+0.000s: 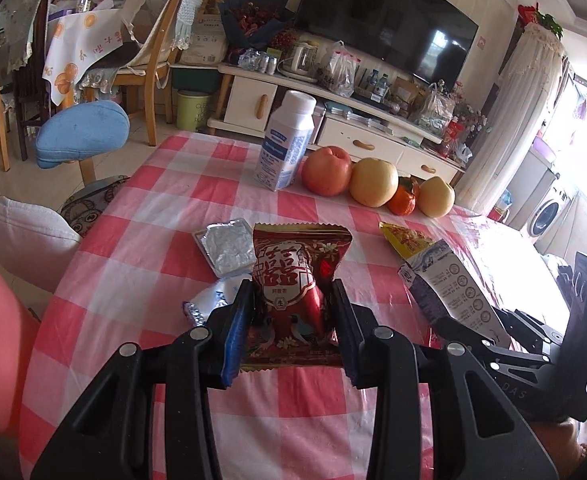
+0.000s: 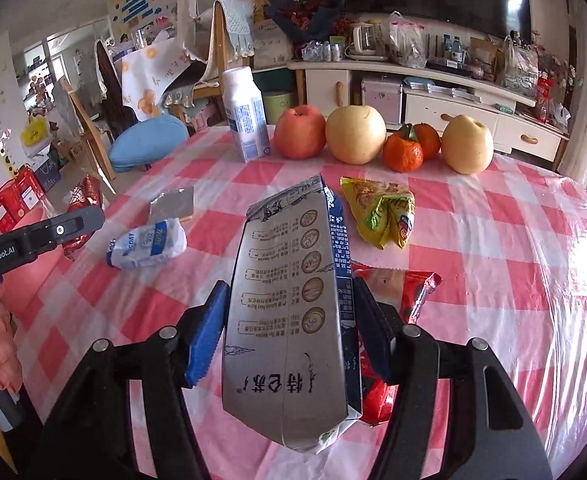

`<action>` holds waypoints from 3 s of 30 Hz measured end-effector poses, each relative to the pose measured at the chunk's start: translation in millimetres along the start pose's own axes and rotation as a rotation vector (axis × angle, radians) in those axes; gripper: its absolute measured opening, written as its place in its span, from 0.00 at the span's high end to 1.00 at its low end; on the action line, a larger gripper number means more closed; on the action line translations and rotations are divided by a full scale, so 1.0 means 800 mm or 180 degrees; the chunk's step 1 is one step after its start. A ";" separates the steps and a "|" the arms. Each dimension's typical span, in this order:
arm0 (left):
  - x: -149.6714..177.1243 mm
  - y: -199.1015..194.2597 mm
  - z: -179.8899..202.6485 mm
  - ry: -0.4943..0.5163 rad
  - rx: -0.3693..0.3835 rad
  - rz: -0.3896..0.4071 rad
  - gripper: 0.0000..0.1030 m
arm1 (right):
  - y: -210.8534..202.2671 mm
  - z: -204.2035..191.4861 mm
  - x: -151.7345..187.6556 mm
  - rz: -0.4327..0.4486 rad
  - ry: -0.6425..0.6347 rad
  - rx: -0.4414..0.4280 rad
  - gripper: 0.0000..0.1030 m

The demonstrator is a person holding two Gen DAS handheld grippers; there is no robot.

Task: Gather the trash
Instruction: 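Carry the red snack packet and milk carton over the pink bucket, then open both tools to drop the snack packet and carton into the bucket, then move both tools back toward the table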

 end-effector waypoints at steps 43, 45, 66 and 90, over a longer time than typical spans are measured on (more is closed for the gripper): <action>-0.006 -0.147 -0.458 -0.1809 -0.1724 0.0334 0.34 | 0.129 -0.523 -0.034 -0.0468 -0.1450 -0.1320 0.17; -0.005 -0.151 -0.454 -0.1805 -0.1784 0.0376 0.30 | 0.122 -0.510 -0.033 -0.0386 -0.1380 -0.1257 0.11; -0.055 -0.173 -0.353 -0.1264 -0.1809 0.0913 0.07 | 0.056 -0.347 -0.034 -0.0131 -0.0901 -0.0722 0.05; -0.079 -0.112 -0.180 -0.0352 -0.1427 0.0912 0.06 | -0.014 -0.211 -0.028 0.0138 -0.0733 -0.0281 0.04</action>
Point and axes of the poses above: each gripper's, at about its wrist camera, not at the fingertips, and y roughly the way its jaws point, z to its right, x to its underside, the point moved 8 cm from there along y, roughly the way its jaws point, and after that the axes turned 8 degrees about -x, right-handed, at the moved point
